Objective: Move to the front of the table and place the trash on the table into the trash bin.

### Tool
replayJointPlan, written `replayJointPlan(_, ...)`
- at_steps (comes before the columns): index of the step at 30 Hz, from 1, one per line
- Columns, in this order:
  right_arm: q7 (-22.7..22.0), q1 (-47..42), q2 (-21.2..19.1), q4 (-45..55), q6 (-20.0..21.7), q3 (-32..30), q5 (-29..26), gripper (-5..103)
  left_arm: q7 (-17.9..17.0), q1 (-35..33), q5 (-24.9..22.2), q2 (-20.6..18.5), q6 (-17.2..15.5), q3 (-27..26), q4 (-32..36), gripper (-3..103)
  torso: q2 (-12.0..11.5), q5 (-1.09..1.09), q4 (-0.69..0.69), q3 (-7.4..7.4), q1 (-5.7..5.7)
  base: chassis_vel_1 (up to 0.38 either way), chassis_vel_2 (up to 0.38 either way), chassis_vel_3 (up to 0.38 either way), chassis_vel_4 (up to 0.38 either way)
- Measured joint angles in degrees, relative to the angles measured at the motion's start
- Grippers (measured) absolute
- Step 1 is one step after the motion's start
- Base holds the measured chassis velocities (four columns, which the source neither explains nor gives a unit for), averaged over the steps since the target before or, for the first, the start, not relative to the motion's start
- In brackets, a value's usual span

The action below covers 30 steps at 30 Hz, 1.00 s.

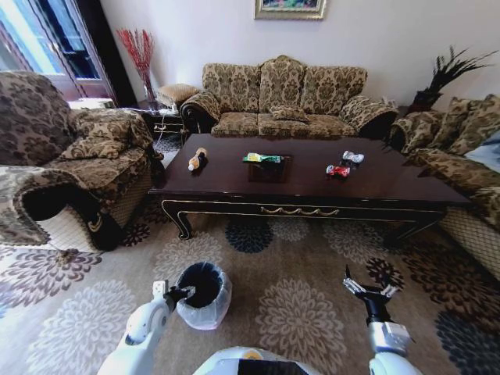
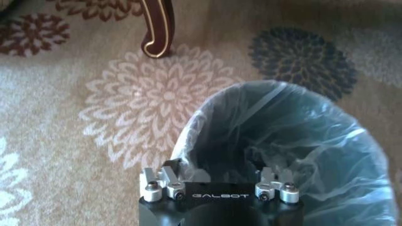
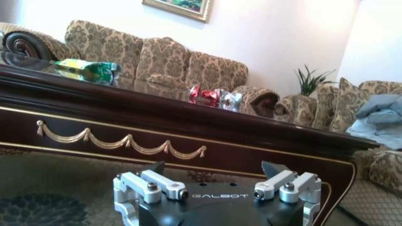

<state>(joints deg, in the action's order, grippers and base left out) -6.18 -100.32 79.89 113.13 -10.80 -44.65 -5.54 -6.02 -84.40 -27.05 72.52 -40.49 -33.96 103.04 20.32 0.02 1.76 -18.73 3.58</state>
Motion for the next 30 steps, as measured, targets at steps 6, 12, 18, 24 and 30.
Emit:
replayJointPlan(6,0.00,0.24,-0.23,0.53,0.36,-0.31,0.07,100,0.26,1.95,0.93,-0.25,0.02,0.69,-4.00,49,0.03,-0.01,0.00,-0.02,0.01,0.000,0.000,0.000,0.000)
replayJointPlan(12,-0.17,0.33,-0.34,0.64,0.37,-0.83,-0.06,100,1.31,2.59,2.35,-0.46,0.33,0.78,-6.05,22,0.05,0.00,0.00,-0.02,0.02,0.000,0.000,0.000,0.000)
replayJointPlan(18,-0.31,0.53,-0.10,0.62,0.38,-0.91,-0.09,100,1.72,2.83,2.42,-0.37,0.40,1.00,-6.46,3,0.06,-0.03,-0.01,-0.04,0.02,0.000,0.000,0.000,0.000)
replayJointPlan(24,-0.47,1.04,0.23,0.63,0.57,-0.87,-0.04,100,1.85,2.58,1.73,-0.46,-0.99,0.30,-4.18,0,0.07,-0.04,-0.01,-0.05,0.03,0.000,0.000,0.000,0.000)
replayJointPlan(30,-0.50,1.98,0.24,1.10,1.42,-0.44,0.06,100,1.86,0.94,2.05,-1.57,-1.78,-1.41,3.74,0,0.08,-0.03,-0.01,-0.05,0.03,0.000,0.000,0.000,0.000)
